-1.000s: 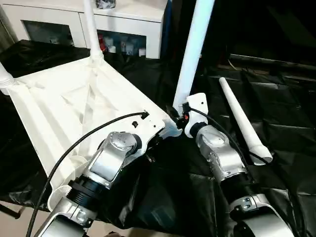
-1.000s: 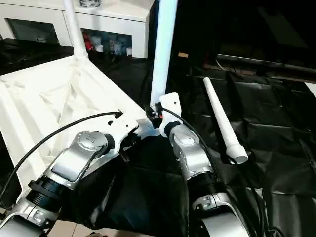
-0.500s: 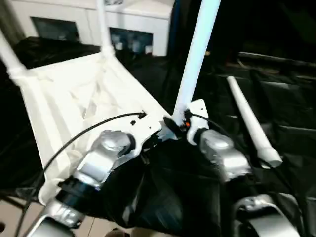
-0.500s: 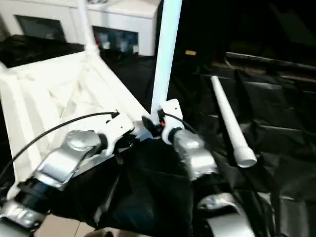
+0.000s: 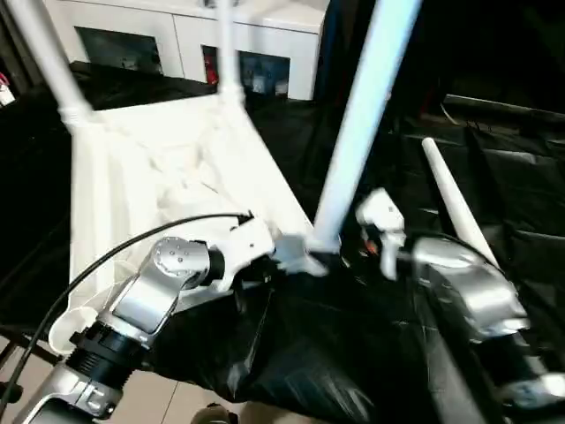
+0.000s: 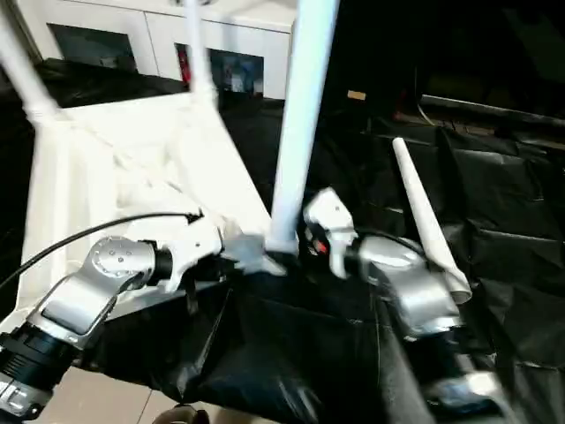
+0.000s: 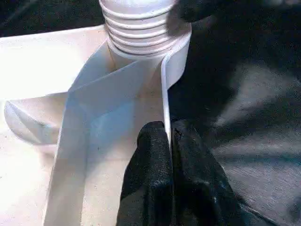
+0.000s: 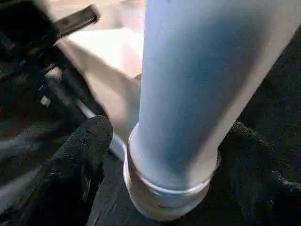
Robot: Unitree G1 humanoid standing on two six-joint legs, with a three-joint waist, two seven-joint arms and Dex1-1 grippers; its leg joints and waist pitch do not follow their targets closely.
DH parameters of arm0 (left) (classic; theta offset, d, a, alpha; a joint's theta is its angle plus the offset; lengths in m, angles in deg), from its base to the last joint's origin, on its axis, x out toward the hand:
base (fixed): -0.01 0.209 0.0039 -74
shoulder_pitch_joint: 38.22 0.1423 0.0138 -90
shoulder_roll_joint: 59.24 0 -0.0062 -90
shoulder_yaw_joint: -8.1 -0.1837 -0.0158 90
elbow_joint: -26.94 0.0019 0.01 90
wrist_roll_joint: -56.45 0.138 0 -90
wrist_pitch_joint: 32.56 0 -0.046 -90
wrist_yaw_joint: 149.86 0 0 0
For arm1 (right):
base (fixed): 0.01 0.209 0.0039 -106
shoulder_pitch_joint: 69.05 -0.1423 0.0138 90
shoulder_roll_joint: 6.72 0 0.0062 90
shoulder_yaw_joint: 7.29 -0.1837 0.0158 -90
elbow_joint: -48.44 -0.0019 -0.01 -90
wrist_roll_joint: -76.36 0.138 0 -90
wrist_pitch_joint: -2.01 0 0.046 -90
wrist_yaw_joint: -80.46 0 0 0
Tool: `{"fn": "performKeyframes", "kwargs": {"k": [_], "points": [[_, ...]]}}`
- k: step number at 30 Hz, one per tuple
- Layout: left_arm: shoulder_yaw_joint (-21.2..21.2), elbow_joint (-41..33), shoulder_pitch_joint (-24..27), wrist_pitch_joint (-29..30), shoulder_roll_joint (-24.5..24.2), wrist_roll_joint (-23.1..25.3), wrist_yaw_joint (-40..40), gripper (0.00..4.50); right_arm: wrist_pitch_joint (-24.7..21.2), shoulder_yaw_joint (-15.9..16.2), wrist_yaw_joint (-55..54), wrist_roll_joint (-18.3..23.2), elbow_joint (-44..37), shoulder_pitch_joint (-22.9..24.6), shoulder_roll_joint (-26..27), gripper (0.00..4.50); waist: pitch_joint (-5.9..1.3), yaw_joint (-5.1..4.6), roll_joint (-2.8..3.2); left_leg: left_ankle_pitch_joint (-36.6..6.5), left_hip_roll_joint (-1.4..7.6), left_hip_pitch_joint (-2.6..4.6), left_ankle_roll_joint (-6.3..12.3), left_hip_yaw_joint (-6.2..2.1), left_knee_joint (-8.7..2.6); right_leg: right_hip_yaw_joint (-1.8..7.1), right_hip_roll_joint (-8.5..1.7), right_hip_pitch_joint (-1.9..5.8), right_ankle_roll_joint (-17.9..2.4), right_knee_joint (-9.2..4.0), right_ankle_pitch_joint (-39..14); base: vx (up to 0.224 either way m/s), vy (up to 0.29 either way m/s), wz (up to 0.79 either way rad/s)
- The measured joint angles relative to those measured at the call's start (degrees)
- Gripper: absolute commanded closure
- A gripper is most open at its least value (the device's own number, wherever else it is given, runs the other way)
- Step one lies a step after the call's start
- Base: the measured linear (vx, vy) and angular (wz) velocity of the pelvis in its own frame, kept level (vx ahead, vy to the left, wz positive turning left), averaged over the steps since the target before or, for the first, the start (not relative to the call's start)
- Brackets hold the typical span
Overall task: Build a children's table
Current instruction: Insert table leg to table base, then rotate leg to tighten
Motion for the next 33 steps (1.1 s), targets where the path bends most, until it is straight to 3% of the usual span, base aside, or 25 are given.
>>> {"fn": "performKeyframes", "kwargs": {"k": [9,10,15,24,28,33], "points": [[-0.8,0.1,1.0,-4.3,-1.5,-0.6,-4.1,4.5,0.3,2.1,2.2,-1.6,-0.3,0.1,-0.9,0.69,-0.03,-0.22,0.07,0.0,0.01,0.03,0.0,0.0,0.15,0.01,0.0,0.03,0.0,0.07,0.1,0.0,0.0,0.0],[-0.8,0.1,1.0,-4.4,-1.6,-0.6,-4.1,4.5,0.3,2.2,2.4,-1.6,-0.3,0.1,-0.9,0.95,-0.03,-0.28,0.06,0.0,0.01,0.03,0.01,0.0,0.15,0.01,0.0,0.03,0.0,0.07,0.1,0.0,0.0,0.0],[-0.8,0.1,1.1,-5.1,-2.1,-0.6,-4.5,4.5,0.4,3.2,3.5,-2.0,-0.3,0.1,-1.2,1.4,-0.03,-0.42,0.06,0.0,0.02,0.03,0.06,0.0,0.16,0.01,0.0,0.02,0.0,0.09,0.1,0.0,0.0,0.0],[-0.7,0.2,1.6,-6.0,-2.4,-0.6,-4.5,4.5,1.1,3.6,3.6,-2.3,0.1,0.3,-0.9,1.77,-0.04,-0.48,0.05,0.1,0.02,0.05,0.12,0.0,0.19,0.01,0.0,0.03,-0.1,0.14,0.1,0.0,0.0,0.0],[0.0,1.1,1.7,-5.7,-1.6,-0.4,-3.4,4.5,1.1,1.6,1.7,-1.8,1.1,1.4,1.7,1.78,-0.06,-0.52,0.02,0.1,0.03,0.18,0.12,0.0,0.19,0.01,0.0,0.14,-0.1,0.18,0.1,0.0,0.0,0.0],[0.7,5.7,-0.7,-2.7,3.2,1.2,3.2,4.5,1.9,-2.2,-9.9,-2.1,6.3,1.5,8.4,1.78,-0.22,-0.96,0.28,0.1,0.02,0.77,0.1,0.08,0.15,0.08,0.0,0.54,-0.2,0.19,0.3,0.0,0.0,0.0]]}}
